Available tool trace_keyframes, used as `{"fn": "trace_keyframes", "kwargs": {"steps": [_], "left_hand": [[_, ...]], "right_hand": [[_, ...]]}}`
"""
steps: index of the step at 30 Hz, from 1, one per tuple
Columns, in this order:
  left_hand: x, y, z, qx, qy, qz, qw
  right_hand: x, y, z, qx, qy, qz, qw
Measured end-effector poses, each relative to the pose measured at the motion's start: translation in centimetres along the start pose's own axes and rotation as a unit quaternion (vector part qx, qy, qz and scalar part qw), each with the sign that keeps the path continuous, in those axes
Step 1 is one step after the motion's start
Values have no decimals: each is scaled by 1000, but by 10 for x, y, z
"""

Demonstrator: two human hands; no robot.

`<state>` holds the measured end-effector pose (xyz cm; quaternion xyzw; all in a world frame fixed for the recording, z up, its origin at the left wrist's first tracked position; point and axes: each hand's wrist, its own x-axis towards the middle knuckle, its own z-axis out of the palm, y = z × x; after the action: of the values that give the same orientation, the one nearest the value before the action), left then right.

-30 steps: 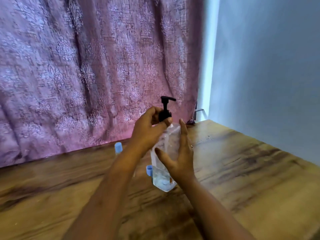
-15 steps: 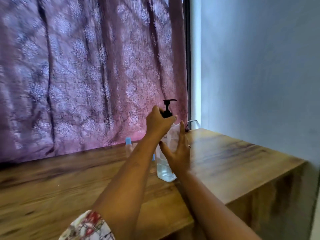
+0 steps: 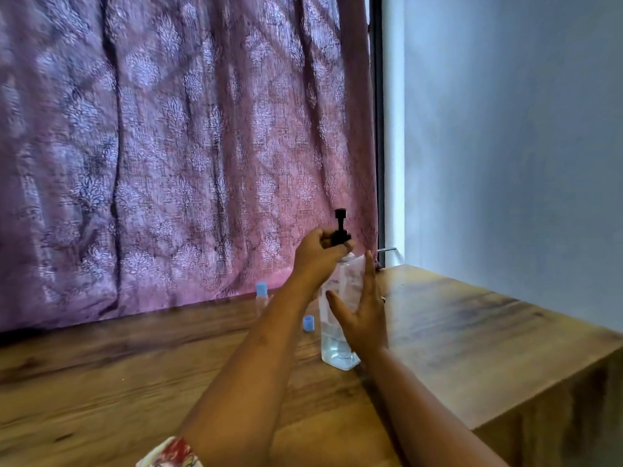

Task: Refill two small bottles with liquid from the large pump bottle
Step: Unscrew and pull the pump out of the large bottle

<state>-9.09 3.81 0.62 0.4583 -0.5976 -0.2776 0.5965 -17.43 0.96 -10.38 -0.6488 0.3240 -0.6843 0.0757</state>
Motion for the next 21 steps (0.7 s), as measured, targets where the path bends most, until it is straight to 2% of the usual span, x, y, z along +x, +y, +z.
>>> {"fn": "trace_keyframes", "kwargs": {"steps": [2, 4, 6, 11, 13, 18, 21], "left_hand": [[3, 0, 5, 15, 56, 9, 998], [8, 5, 9, 84, 68, 19, 994], [13, 12, 12, 144, 58, 10, 988], [22, 15, 20, 203, 14, -9, 979], [22, 16, 19, 190, -14, -9, 982], [14, 29, -3, 113, -157, -68, 979], [13, 29, -17, 115, -145, -54, 981]], "right_hand": [[0, 1, 0, -2, -2, -1, 1000], [0, 1, -2, 0, -5, -1, 1000], [0, 1, -2, -3, -8, -2, 1000], [-1, 2, -2, -17, -8, -10, 1000], [-1, 3, -2, -20, -6, -5, 1000], [-3, 1, -2, -43, 16, 3, 999], [-3, 0, -4, -62, 20, 11, 998]]}}
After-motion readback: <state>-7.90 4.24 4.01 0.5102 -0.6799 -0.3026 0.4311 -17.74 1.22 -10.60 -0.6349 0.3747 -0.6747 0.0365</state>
